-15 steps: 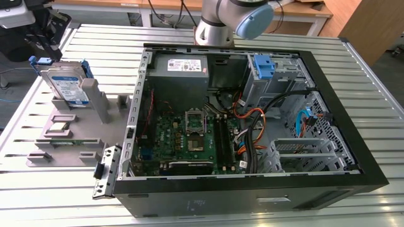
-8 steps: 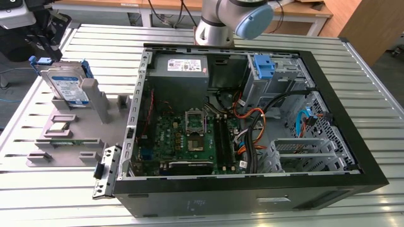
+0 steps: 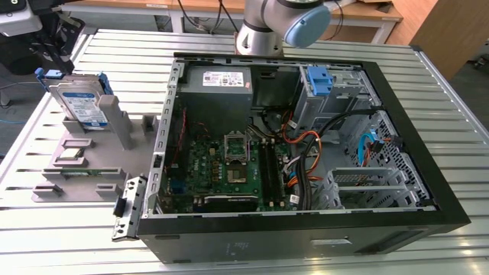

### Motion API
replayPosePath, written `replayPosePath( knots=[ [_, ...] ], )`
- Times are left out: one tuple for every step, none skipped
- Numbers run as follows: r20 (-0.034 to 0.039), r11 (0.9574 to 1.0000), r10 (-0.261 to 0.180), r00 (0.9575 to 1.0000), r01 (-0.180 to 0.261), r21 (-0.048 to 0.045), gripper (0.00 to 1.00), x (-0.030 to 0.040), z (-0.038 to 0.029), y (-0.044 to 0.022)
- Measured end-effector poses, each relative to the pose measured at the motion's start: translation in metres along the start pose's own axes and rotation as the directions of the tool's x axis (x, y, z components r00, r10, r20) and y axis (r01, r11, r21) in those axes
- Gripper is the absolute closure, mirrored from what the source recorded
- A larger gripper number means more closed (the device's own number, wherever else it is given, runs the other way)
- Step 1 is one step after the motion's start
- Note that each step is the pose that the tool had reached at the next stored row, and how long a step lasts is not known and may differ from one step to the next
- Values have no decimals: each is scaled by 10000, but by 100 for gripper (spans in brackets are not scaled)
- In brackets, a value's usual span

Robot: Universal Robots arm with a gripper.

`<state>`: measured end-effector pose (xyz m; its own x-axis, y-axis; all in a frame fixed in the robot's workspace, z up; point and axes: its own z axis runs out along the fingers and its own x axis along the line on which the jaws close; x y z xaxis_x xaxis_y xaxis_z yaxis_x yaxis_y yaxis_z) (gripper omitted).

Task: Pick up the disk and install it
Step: 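Reach for the disk, then pick up the disk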

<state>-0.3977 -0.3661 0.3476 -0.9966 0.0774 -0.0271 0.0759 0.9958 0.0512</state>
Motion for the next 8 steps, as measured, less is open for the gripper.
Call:
replayPosePath(
  knots=[
    [1,10000,0,10000,0,0,90,3,4,3],
    [0,10000,-1,10000,1,0,90,5,7,6],
    [0,10000,-1,10000,1,0,90,5,8,6],
    [-1,10000,-2,10000,2,0,90,5,8,6],
    [1,10000,-1,10000,1,0,90,6,13,6],
    [0,10000,0,10000,0,0,90,6,16,6],
    [0,10000,0,10000,0,0,90,6,17,6],
    [1,10000,0,10000,0,0,90,6,17,6]
  ],
)
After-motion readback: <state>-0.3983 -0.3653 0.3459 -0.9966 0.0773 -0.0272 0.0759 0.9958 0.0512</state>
